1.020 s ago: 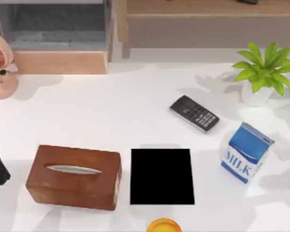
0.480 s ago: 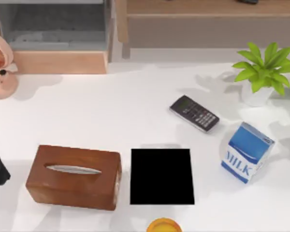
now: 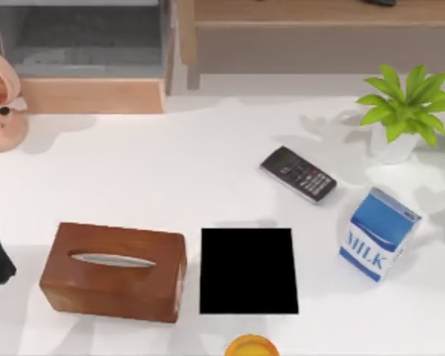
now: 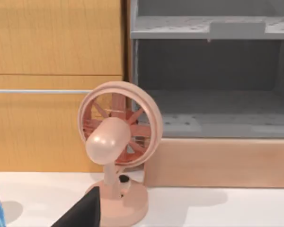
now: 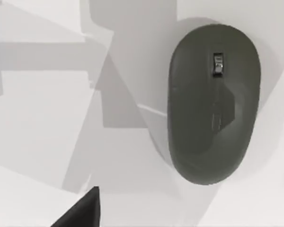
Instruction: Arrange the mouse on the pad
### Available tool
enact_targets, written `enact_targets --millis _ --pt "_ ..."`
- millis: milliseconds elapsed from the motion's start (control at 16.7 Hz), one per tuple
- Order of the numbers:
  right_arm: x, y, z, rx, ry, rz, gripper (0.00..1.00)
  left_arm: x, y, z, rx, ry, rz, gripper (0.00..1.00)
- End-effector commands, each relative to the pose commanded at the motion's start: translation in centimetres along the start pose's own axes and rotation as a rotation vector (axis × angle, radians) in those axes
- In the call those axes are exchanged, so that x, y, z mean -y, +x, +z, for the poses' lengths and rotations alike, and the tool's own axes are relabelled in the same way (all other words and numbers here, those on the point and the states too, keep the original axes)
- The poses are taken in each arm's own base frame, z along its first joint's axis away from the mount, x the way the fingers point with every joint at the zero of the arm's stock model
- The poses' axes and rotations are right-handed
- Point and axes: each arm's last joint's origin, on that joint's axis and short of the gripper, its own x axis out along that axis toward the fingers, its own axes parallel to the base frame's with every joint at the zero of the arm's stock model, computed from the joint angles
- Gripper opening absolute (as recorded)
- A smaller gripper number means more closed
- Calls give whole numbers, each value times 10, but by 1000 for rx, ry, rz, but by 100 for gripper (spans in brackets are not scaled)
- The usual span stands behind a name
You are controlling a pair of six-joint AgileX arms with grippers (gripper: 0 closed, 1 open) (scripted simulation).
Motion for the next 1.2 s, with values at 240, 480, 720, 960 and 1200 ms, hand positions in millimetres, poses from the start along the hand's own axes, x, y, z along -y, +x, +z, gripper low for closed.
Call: enact_targets --millis 240,480,720,960,1200 --pt "-3 40 -6 -9 2 3 100 0 0 0 0 0 0 100" --pt "-4 79 -7 -1 2 1 100 0 0 0 0 0 0 100" --pt "2 96 0 -4 3 2 100 0 0 0 0 0 0 100" --pt "2 97 1 -3 3 1 100 0 0 0 0 0 0 100" --pt "2 97 1 -3 3 1 70 0 0 0 0 0 0 100"
